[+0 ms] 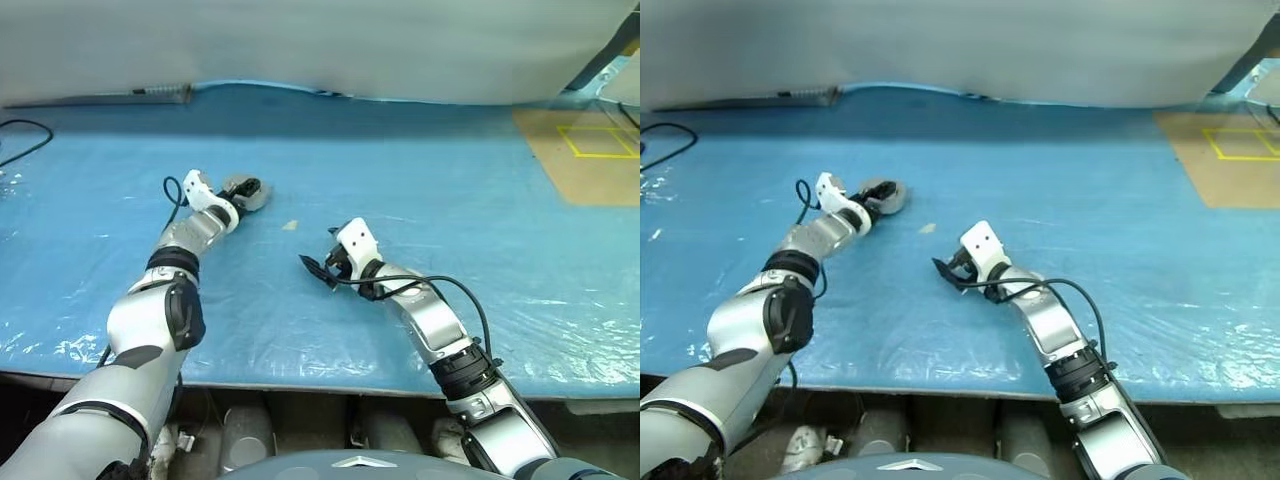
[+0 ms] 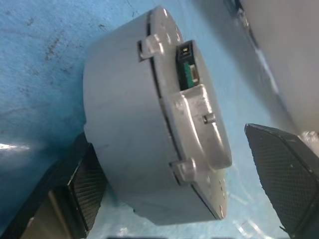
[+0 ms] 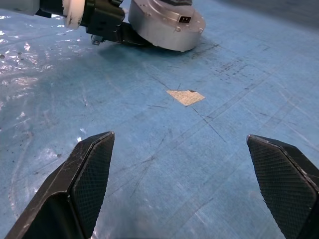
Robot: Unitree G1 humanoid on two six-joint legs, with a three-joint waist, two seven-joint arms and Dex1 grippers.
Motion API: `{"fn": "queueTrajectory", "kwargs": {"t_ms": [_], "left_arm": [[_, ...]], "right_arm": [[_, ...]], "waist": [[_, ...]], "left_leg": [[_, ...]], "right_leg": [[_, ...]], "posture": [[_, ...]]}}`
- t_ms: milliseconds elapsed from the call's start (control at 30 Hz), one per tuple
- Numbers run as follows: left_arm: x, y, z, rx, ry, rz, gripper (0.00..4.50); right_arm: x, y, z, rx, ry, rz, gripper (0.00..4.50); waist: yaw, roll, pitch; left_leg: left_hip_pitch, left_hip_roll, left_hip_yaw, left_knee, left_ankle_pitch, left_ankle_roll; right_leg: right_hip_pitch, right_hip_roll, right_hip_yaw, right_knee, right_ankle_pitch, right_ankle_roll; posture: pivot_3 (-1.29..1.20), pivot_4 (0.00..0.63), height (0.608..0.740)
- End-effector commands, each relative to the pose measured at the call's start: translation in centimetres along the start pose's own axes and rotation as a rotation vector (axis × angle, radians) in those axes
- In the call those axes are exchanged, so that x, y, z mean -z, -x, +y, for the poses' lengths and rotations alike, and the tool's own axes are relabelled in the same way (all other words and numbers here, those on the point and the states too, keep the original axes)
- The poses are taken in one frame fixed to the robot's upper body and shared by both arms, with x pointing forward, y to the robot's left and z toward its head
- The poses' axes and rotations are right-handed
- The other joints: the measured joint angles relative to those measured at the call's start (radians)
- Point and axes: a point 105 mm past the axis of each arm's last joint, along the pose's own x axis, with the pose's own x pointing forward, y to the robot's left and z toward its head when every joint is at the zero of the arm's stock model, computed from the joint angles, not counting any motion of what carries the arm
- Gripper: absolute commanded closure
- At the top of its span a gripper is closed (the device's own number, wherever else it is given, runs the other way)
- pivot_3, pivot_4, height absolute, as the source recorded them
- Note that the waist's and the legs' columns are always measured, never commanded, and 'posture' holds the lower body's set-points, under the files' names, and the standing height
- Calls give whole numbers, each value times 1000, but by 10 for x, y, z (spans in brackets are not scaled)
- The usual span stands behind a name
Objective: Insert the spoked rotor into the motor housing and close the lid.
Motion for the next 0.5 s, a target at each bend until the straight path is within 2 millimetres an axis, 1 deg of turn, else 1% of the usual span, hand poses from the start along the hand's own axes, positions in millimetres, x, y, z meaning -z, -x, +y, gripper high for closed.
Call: {"fn": "queueTrajectory", "kwargs": {"t_ms": [33, 133, 200, 233, 300, 367, 433, 500], "left_arm": [[52, 26, 62, -140, -68, 203, 30], [63, 42, 69, -88, -204, 230, 30], [65, 50, 66, -51, -244, 216, 30], [65, 55, 62, -27, -306, 200, 30], [62, 66, 46, 45, -487, 131, 30], [60, 73, 31, 99, -576, 68, 30], [55, 81, 11, 157, -722, -43, 30], [56, 87, -3, 188, -837, -111, 30]], "right_arm": [[-11, 3, -1, 0, -27, -45, 0], [-8, 5, -3, 12, -75, -43, 0], [-6, 7, -4, 19, -96, -42, 0], [-4, 10, -6, 29, -117, -45, 0], [-1, 16, -11, 53, -145, -48, 0], [1, 20, -13, 67, -149, -52, 0], [-1, 26, -18, 110, -114, -95, 0], [-1, 32, -20, 128, -81, -122, 0]], "waist": [[-6, 3, -2], [-20, 8, -7], [-23, 9, -9], [-23, 9, -9], [-25, 10, -10], [-22, 10, -10], [-19, 10, -9], [-17, 9, -9]], "left_leg": [[2, 0, 1, -1, 0, 0], [4, 0, 3, -2, 0, 0], [4, 0, 3, -3, 0, 0], [4, 1, 3, -4, 0, 0], [2, 1, 4, -6, 0, 1], [-2, 1, 4, -7, 0, 1], [-6, 1, 4, -8, 0, 1], [-8, 1, 4, -8, 0, 1]], "right_leg": [[1, 0, 1, 0, 0, 0], [2, 0, 1, 0, -1, -1], [1, 0, 2, 0, -2, -3], [1, 0, 1, -1, -2, -3], [-1, 0, 1, -1, -2, -4], [-6, 0, 1, -2, -3, -4], [-11, 0, 0, -2, -3, -4], [-14, 0, -1, -3, -3, -4]], "posture": [[0, 150, 740], [0, 150, 740], [0, 150, 740], [0, 150, 740], [0, 150, 740], [0, 150, 740], [0, 150, 740], [0, 150, 740]]}}
